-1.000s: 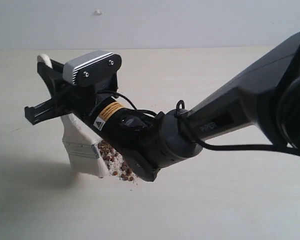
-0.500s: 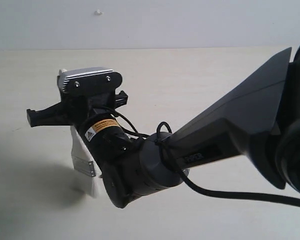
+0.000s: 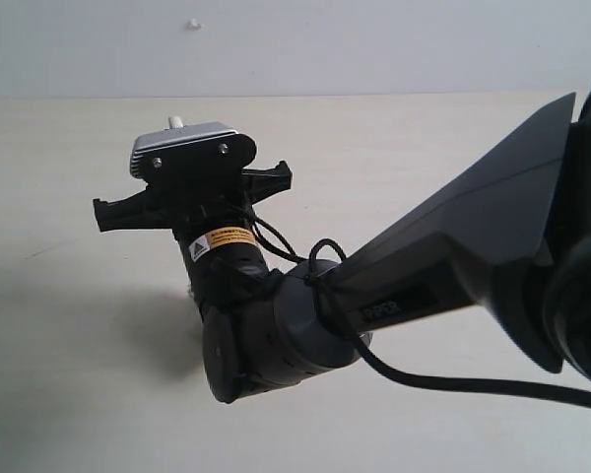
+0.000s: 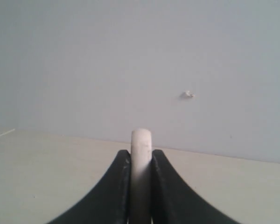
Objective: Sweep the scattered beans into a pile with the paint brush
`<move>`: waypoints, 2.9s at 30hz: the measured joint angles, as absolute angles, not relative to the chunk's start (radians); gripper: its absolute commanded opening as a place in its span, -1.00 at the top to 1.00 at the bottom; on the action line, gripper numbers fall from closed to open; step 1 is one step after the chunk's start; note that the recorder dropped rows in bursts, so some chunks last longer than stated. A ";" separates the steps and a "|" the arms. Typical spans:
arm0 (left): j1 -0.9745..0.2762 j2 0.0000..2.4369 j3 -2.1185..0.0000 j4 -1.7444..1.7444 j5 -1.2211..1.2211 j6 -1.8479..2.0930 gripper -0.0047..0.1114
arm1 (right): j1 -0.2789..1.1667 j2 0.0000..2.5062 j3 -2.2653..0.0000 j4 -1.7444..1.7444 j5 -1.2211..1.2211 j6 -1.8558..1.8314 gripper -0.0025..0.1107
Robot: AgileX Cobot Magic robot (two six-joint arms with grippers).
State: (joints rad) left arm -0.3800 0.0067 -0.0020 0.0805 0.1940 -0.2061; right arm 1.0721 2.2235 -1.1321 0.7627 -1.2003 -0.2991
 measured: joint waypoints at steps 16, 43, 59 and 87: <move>-0.380 0.007 -0.002 0.080 0.194 -0.206 0.92 | 1.129 2.176 -1.132 0.619 -1.206 -0.281 0.96; -0.380 0.007 -0.002 0.080 0.194 -0.206 0.92 | 1.098 2.183 -1.132 0.544 -1.208 -0.108 0.96; -0.380 0.007 -0.002 0.080 0.194 -0.206 0.92 | 1.063 2.269 -1.325 0.564 -1.214 -0.074 0.96; -0.380 0.007 -0.002 0.080 0.194 -0.206 0.92 | 1.018 2.359 -1.362 0.753 -1.214 -0.278 0.96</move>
State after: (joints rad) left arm -0.3800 0.0067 -0.0020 0.0805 0.1940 -0.2061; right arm 1.0175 2.3592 -1.3620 0.7531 -1.2138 -0.2780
